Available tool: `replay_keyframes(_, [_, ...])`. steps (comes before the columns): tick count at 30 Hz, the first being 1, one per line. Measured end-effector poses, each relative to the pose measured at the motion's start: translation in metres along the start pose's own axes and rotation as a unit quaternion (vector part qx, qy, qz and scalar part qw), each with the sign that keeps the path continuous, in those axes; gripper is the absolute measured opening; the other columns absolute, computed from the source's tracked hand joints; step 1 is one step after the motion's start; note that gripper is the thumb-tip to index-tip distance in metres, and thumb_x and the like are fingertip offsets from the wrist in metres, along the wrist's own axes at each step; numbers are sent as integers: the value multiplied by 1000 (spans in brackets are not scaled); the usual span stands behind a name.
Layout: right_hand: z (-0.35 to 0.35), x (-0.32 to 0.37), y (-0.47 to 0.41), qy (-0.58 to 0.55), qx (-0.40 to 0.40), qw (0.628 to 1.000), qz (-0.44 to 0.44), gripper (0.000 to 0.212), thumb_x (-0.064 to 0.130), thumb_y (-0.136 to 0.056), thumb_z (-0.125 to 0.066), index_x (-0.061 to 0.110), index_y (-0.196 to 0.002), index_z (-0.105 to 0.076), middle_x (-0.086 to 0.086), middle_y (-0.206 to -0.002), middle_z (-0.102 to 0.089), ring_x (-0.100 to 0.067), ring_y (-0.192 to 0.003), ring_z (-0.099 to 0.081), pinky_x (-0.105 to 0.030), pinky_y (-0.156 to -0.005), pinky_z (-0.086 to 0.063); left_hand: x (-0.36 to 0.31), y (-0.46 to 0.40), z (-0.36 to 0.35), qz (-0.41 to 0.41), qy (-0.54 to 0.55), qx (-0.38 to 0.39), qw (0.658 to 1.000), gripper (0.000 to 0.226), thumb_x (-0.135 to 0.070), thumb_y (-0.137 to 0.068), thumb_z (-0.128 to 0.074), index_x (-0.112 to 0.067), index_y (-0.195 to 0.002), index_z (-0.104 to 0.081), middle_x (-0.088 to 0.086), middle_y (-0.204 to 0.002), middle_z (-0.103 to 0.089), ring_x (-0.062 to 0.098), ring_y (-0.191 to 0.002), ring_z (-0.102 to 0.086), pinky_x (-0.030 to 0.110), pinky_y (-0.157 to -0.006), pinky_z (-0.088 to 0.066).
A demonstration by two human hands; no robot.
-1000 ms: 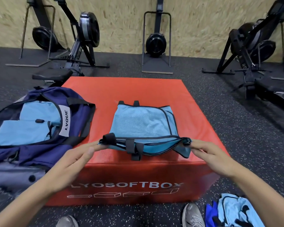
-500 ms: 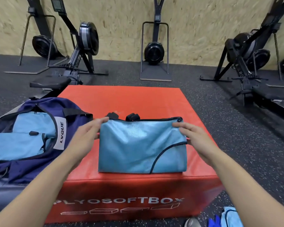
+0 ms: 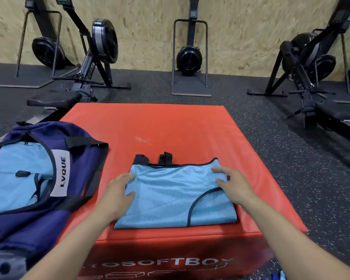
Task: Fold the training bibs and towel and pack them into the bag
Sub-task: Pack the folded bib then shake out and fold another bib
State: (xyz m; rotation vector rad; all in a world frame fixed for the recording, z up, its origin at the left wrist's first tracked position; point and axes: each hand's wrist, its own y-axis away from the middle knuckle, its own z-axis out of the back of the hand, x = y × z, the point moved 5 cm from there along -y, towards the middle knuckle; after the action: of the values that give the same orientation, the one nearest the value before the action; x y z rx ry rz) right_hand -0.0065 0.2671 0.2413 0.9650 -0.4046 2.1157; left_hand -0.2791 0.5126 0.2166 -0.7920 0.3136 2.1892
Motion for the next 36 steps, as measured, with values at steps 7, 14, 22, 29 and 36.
replay_keyframes(7, [-15, 43, 11, 213, -160, 951, 156, 38, 18, -87, -72, 23, -125, -67, -4, -131, -56, -26, -121, -50, -43, -104, -42, -46, 12, 9, -215, -231, -179, 932, 24, -29, -87, -65, -20, -107, -72, 3, -122, -60, 26, -116, -51, 40, -96, -39])
replay_keyframes(14, [-104, 86, 20, 263, -12, 923, 279, 33, 22, -94, -57, 21, -125, -65, 3, -128, -60, -22, -121, -55, -42, -102, -45, -47, 3, -21, -206, -271, -66, 938, 48, -40, -91, -42, -12, -121, -67, 5, -129, -61, 28, -123, -57, 36, -105, -32])
replay_keyframes(22, [-117, 100, 13, 263, -7, 937, 229, 54, 32, -104, -26, 16, -155, -34, 0, -164, -25, -16, -153, -17, -35, -125, -5, -39, -8, -24, -167, -312, -39, 935, 67, -45, -96, -28, -8, -149, -44, 6, -159, -37, 26, -150, -28, 43, -118, -15])
replay_keyframes(29, [-153, 90, 29, 313, 104, 912, 244, 77, 54, -92, 4, 23, -160, -10, 8, -168, 1, -10, -153, 12, -42, -125, 5, -23, -10, -45, -151, -269, -40, 950, 62, -41, -101, -24, -9, -152, -38, 4, -160, -34, 17, -149, -24, 39, -120, -12])
replay_keyframes(36, [-85, 34, 6, 338, 40, 932, 121, 75, 55, -90, 5, 30, -160, -4, 11, -167, 8, -8, -152, 13, -38, -124, 9, -22, -10, -43, -112, -239, -26, 964, 76, -57, -91, 5, -22, -158, 5, -10, -164, 14, 3, -149, 21, 32, -123, 9])
